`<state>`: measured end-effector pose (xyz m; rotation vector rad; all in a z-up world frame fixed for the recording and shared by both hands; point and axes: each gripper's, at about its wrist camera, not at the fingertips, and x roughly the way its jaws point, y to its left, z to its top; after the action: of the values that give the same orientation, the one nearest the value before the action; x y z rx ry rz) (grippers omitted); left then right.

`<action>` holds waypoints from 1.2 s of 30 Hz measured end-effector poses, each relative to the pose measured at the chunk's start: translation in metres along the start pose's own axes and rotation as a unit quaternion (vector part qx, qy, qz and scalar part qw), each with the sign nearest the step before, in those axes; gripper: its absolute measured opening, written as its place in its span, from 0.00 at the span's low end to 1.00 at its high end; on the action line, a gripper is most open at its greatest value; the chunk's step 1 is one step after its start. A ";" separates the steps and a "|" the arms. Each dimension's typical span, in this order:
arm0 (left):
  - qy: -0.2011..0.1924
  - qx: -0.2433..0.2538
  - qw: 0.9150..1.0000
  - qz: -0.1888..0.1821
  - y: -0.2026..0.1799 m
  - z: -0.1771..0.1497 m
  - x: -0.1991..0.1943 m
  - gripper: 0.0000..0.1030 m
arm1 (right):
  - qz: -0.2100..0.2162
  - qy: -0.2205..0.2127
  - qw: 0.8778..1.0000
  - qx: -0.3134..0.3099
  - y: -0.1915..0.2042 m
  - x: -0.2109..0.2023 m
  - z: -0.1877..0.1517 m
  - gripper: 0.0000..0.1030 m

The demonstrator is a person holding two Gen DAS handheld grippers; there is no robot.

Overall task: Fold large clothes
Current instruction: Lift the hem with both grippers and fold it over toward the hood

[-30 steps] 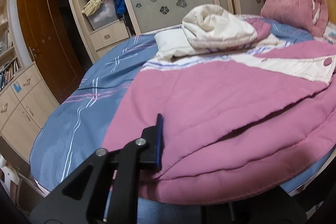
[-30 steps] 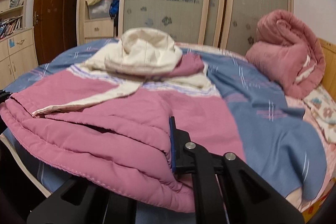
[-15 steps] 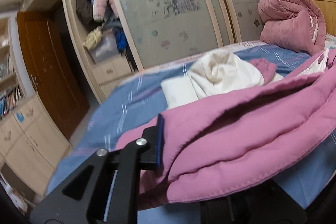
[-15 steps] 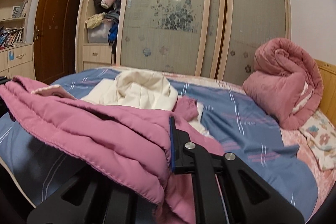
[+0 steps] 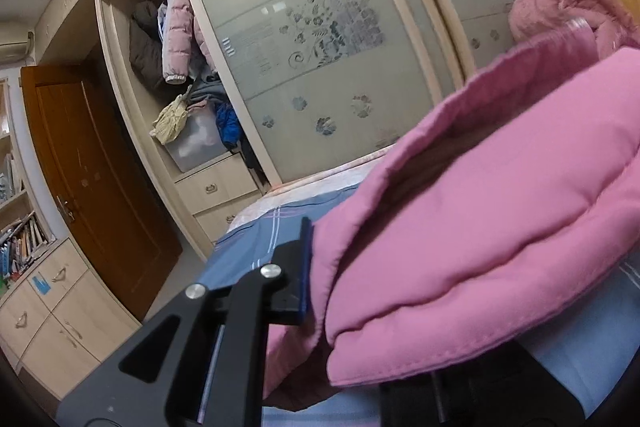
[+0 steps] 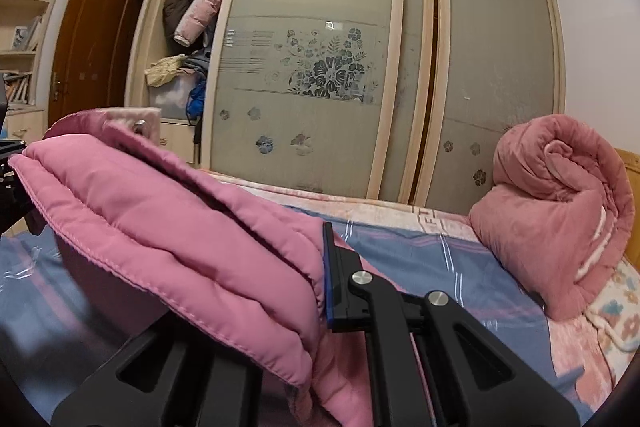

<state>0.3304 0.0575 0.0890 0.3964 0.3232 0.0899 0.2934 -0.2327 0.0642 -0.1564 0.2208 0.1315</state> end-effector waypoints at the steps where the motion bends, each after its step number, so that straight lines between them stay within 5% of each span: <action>1: 0.003 0.003 1.000 0.002 -0.002 0.004 0.015 0.09 | -0.001 0.002 1.000 0.001 -0.001 0.009 0.002 0.06; 9: 0.057 -0.027 0.997 -0.036 -0.005 0.010 0.108 0.09 | 0.003 0.041 0.998 0.038 -0.013 0.102 0.003 0.06; 22: 0.129 -0.015 0.991 -0.034 -0.053 -0.016 0.228 0.08 | 0.001 0.141 0.987 0.079 -0.010 0.229 -0.030 0.06; 31: 0.146 -0.005 0.989 -0.029 -0.085 -0.049 0.276 0.06 | 0.005 0.197 0.977 0.082 0.000 0.288 -0.083 0.08; 36: 0.136 0.006 0.991 -0.002 -0.097 -0.058 0.280 0.05 | -0.005 0.210 0.976 0.064 0.007 0.295 -0.090 0.20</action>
<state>0.5785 0.0314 -0.0808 0.3958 0.5938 0.1380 0.5594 -0.2074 -0.0905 -0.0549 0.6485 0.0715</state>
